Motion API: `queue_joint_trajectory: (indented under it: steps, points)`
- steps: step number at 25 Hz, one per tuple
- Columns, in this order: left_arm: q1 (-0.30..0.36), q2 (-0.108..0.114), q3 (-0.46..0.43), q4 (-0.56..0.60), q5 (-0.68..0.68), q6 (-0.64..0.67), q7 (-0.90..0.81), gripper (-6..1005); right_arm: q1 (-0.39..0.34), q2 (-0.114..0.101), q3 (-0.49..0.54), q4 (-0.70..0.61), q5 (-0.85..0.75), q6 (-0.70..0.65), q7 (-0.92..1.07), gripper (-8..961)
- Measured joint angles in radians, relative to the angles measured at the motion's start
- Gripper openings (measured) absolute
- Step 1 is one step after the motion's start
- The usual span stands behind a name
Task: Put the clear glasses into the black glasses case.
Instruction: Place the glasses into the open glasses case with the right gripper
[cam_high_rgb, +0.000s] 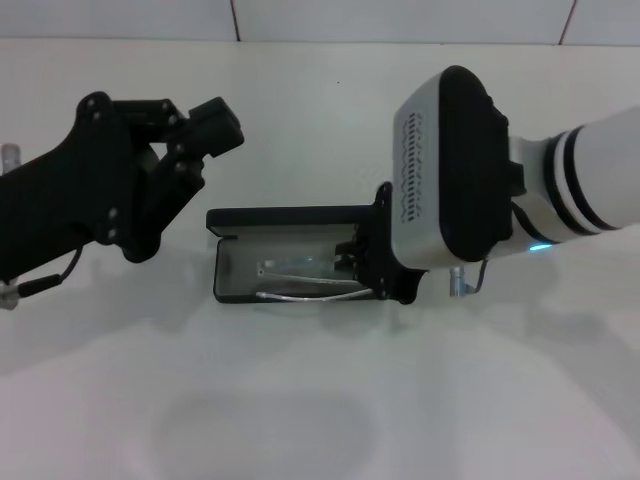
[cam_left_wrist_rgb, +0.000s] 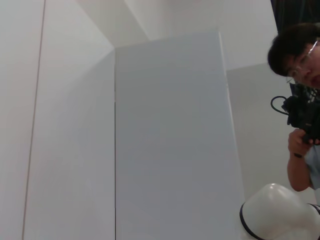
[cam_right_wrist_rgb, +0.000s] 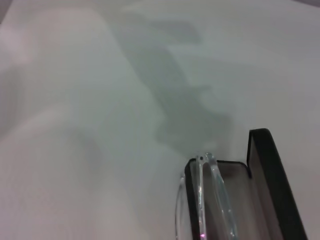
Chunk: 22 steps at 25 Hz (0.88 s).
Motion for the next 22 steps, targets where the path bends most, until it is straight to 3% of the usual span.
queue_joint_trajectory:
  steps: [22]
  points:
    - [0.002, -0.011, -0.038, -0.002, 0.011, -0.002, -0.011, 55, 0.027, 0.0, -0.068, 0.064, -0.041, 0.128, -0.001, 72]
